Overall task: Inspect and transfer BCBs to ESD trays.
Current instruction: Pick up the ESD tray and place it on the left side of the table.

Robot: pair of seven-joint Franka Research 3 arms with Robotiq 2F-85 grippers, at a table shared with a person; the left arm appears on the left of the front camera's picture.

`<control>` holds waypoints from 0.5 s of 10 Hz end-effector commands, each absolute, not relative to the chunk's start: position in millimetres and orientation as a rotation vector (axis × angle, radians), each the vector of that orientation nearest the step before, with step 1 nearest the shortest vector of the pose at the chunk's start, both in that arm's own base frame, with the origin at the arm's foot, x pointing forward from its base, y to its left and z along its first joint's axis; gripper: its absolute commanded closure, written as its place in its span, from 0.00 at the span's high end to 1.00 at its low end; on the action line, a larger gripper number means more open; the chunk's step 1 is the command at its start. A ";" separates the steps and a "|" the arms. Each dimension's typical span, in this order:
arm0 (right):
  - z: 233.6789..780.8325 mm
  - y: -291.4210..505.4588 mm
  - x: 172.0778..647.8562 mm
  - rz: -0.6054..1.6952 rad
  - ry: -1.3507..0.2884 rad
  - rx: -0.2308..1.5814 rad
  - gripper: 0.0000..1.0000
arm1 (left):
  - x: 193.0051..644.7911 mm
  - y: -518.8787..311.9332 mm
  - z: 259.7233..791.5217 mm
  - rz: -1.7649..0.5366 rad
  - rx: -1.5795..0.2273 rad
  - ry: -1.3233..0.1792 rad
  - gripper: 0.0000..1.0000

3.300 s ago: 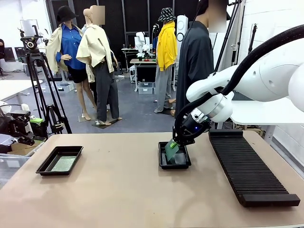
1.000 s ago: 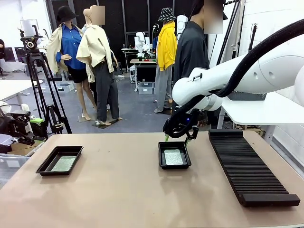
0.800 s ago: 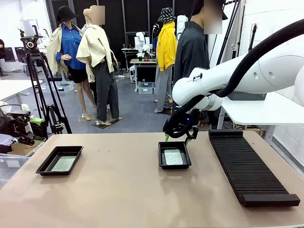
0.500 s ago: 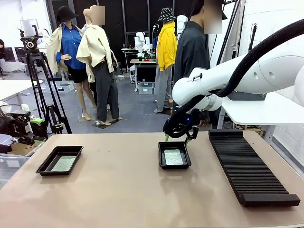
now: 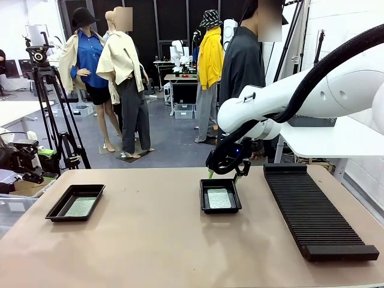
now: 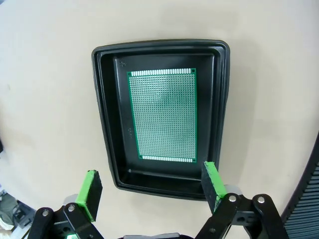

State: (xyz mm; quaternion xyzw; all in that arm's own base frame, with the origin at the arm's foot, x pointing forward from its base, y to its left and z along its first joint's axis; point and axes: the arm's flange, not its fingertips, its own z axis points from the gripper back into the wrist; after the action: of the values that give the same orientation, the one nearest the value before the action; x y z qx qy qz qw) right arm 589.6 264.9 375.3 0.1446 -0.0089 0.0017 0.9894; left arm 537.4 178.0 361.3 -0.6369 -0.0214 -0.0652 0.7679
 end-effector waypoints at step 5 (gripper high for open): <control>450.5 170.6 565.7 -0.093 -0.105 0.564 1.00 | 536.6 177.2 363.2 -0.147 -1.373 -0.046 1.00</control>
State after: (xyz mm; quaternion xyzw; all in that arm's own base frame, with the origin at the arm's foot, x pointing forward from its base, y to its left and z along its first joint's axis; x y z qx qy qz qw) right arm 586.8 197.4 453.3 0.2445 -0.0502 -0.0466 0.9672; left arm 537.3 178.4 361.2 -0.6368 -0.0215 -0.0648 0.7680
